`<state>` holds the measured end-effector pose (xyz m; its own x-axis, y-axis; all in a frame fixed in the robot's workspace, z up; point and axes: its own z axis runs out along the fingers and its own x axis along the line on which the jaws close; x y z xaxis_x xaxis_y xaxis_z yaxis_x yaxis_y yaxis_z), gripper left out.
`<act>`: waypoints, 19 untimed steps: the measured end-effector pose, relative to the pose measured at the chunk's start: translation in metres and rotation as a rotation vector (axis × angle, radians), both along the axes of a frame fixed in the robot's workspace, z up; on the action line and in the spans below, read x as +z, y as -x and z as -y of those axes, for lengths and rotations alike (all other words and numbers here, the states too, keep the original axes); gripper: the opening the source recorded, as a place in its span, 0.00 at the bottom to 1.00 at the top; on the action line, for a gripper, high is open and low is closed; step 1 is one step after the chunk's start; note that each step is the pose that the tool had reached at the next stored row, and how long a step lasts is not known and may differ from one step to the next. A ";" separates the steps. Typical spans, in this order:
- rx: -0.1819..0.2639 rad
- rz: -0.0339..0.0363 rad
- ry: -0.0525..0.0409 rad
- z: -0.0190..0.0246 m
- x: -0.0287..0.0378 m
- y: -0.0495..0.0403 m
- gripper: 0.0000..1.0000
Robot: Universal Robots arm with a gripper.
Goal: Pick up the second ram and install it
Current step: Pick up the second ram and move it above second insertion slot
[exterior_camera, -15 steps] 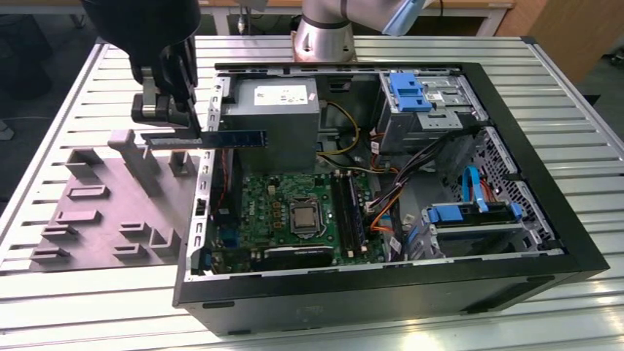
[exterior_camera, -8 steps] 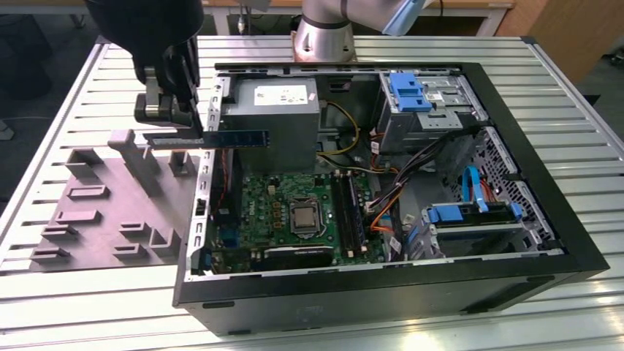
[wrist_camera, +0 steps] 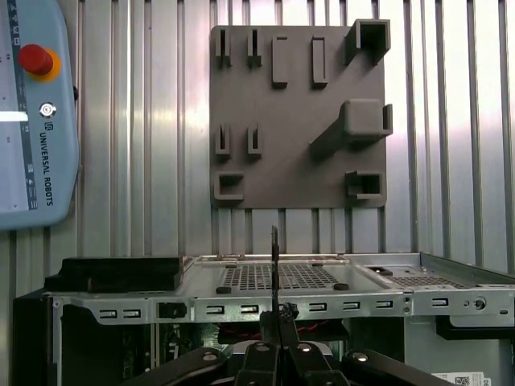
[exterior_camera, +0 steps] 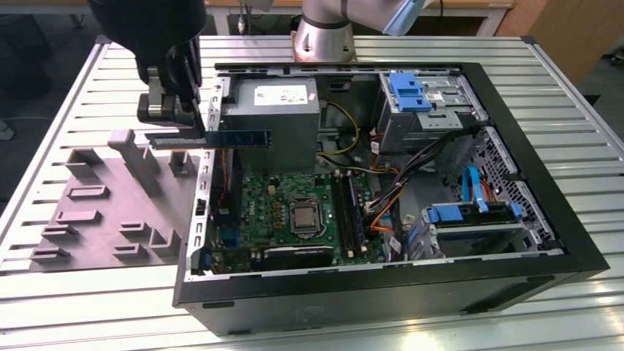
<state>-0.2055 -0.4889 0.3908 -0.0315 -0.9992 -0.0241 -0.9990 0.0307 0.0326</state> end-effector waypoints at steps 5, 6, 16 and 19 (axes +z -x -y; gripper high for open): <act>0.000 0.0000 0.0000 0.0000 0.0000 -0.0011 0.12; 0.000 0.0001 -0.0001 0.0000 0.0000 -0.0013 0.12; 0.000 0.0000 -0.0001 0.0000 0.0000 -0.0033 0.12; 0.000 0.0000 -0.0001 0.0000 0.0000 -0.0041 0.12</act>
<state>-0.2014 -0.4889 0.3907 -0.0315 -0.9992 -0.0242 -0.9990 0.0307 0.0326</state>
